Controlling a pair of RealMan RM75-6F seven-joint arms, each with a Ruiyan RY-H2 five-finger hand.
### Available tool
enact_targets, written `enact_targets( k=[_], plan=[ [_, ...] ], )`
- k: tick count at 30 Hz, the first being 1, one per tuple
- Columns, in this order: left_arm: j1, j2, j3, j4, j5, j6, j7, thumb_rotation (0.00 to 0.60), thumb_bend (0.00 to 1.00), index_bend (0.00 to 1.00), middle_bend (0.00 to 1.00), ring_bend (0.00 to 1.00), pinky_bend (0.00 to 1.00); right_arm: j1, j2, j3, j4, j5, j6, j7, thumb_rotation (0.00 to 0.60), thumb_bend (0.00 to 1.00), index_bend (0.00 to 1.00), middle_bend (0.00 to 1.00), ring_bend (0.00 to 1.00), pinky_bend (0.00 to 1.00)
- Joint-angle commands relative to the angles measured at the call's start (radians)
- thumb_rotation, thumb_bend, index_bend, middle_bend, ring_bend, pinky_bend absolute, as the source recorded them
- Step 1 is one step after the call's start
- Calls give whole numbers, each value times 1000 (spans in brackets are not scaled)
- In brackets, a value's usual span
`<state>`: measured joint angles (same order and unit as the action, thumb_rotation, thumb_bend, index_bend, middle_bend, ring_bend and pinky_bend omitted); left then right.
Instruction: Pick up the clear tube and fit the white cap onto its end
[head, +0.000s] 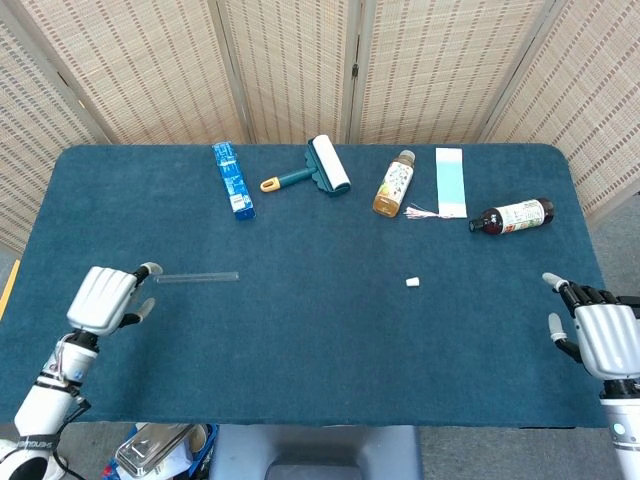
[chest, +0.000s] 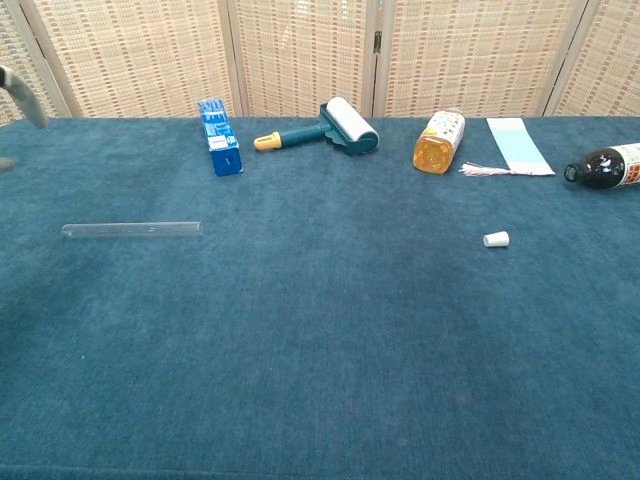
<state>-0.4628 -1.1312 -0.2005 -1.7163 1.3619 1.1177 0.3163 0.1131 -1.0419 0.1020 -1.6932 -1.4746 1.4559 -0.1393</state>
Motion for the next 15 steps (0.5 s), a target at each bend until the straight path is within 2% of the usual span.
enact_targets(
  k=[1,11,15],
  plan=[
    [-104,-62,-41,60,-93,-120,34,600,298,380,873,970,1000,3,1,0,-2,1,-6,-1,600,470,203,360,373,404],
    [-263,-192,-55,223,-301,-293,104,600,298,390,993,1000,1000,6,4,-4,-2,7,-13,1,600,470,203,374,401,417],
    [-307,-228,-47,268,-369,-330,131,600,299,395,1000,1000,1000,9,4,-4,-2,8,-17,1,600,470,203,374,403,419]
  ],
)
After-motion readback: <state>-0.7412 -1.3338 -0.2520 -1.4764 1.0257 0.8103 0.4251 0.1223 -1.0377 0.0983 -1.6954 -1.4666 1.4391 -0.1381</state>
